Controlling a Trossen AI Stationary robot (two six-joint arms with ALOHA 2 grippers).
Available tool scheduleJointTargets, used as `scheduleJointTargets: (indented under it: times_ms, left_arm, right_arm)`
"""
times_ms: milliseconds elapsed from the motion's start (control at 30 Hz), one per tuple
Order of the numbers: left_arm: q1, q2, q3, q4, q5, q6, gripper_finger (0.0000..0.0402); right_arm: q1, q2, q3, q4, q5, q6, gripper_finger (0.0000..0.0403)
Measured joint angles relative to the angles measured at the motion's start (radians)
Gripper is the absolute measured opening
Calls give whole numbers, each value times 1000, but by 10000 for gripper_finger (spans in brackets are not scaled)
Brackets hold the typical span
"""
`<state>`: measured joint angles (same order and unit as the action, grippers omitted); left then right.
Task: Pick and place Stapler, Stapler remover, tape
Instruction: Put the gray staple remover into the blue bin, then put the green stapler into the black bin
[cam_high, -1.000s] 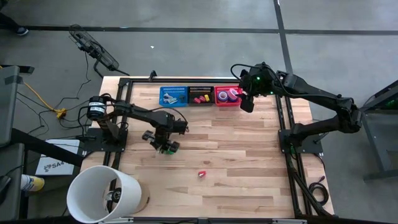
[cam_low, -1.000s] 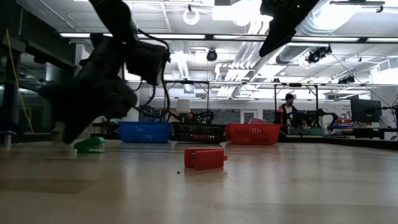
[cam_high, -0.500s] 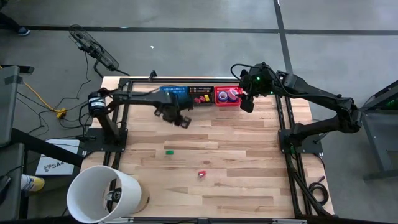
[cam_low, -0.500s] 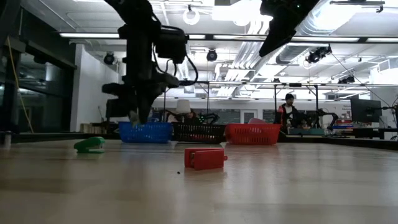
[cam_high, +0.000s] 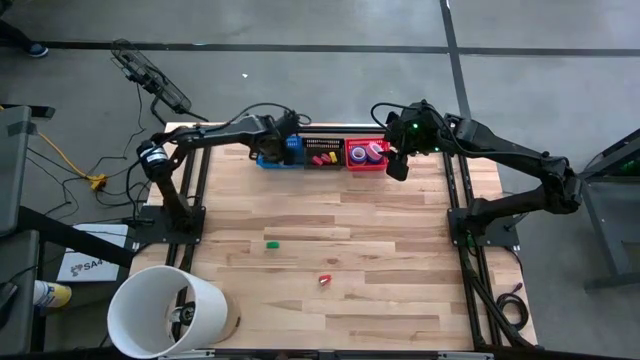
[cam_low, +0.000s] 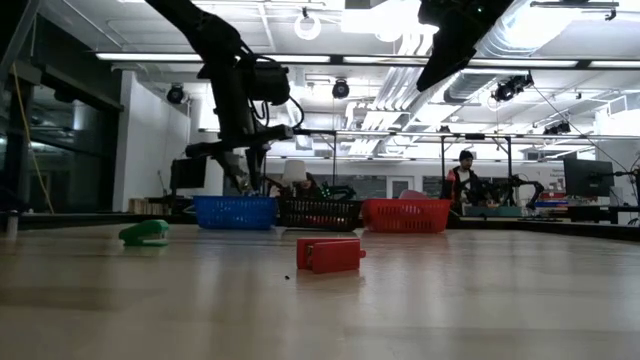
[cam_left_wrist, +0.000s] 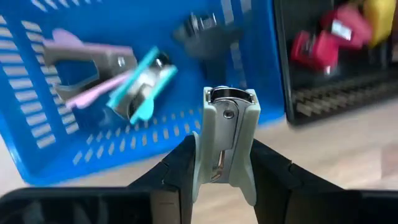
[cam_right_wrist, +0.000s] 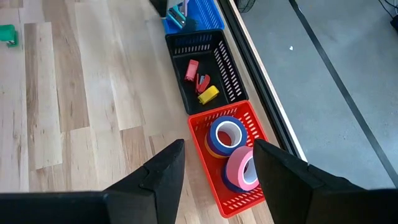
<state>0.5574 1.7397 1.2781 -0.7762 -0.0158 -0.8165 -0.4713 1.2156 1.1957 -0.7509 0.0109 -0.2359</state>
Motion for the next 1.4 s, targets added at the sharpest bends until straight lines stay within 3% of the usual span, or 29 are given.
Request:
scheduleJointTargets:
  times_ms: [333, 933, 1400]
  left_arm:
    - [54, 10, 0, 48, -73, -94, 108]
    - [53, 17, 0, 10, -152, -158, 110]
    - [51, 17, 0, 11, -160, -154, 221]
  right_arm:
    - [0, 0, 0, 0, 5, 0, 181]
    - [0, 0, 0, 8, 5, -8, 181]
    - [0, 0, 0, 8, 5, -8, 181]
